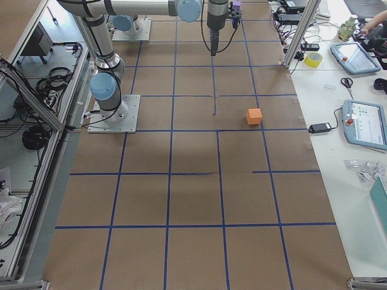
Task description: Arrange blocks in a line
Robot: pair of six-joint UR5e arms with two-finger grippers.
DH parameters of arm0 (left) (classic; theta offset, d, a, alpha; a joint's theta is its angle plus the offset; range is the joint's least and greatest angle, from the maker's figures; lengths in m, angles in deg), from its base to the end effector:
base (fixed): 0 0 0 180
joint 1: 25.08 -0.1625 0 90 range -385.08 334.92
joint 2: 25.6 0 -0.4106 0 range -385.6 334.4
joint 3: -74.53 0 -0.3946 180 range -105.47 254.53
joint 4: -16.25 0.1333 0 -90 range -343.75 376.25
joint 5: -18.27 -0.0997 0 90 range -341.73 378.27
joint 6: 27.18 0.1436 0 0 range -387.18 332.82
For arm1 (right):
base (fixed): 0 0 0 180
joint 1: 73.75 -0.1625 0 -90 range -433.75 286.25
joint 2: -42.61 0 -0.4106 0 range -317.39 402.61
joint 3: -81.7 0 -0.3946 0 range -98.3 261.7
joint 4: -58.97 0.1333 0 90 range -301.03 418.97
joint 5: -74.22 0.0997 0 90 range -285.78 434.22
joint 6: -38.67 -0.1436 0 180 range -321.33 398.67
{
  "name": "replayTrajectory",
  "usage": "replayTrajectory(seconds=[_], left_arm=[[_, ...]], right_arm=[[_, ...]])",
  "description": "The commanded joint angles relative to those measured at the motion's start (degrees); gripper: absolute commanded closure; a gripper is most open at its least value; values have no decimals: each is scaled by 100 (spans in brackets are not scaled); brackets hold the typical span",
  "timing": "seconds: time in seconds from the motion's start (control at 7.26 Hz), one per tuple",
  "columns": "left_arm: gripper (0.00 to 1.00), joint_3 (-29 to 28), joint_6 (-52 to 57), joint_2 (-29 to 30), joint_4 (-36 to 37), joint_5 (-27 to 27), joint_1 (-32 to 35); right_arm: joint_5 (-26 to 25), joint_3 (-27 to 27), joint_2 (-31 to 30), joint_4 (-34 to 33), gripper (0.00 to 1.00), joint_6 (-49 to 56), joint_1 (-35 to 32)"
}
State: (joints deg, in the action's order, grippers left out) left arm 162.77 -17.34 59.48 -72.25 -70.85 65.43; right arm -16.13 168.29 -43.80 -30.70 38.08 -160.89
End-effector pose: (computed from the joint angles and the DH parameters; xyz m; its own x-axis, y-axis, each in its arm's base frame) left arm -0.1397 -0.4746 0.4896 -0.9836 0.1801 -0.0093 0.1795 0.9733 -0.1428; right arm 0.1064 -0.5247 0.4266 -0.9982 0.0601 0.0062 0.0602 0.9981 0.0088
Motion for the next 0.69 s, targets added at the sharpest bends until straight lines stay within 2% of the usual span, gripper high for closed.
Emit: replayTrajectory(seconds=[0.0,0.14,0.28,0.41,0.55], left_arm=[[0,0,0,0,0,0,-6],[0,9,0,0,0,0,2],[0,0,0,-9,0,0,2],[0,0,0,-9,0,0,2],[0,0,0,-9,0,0,2]], right_arm=[[53,-2,334,-382,0,1313,571],[61,16,649,-803,0,2299,862],[61,-1,1018,-1146,0,2483,917],[9,-2,1465,-2159,0,2580,918],[-17,-2,1870,-2761,0,2764,918]])
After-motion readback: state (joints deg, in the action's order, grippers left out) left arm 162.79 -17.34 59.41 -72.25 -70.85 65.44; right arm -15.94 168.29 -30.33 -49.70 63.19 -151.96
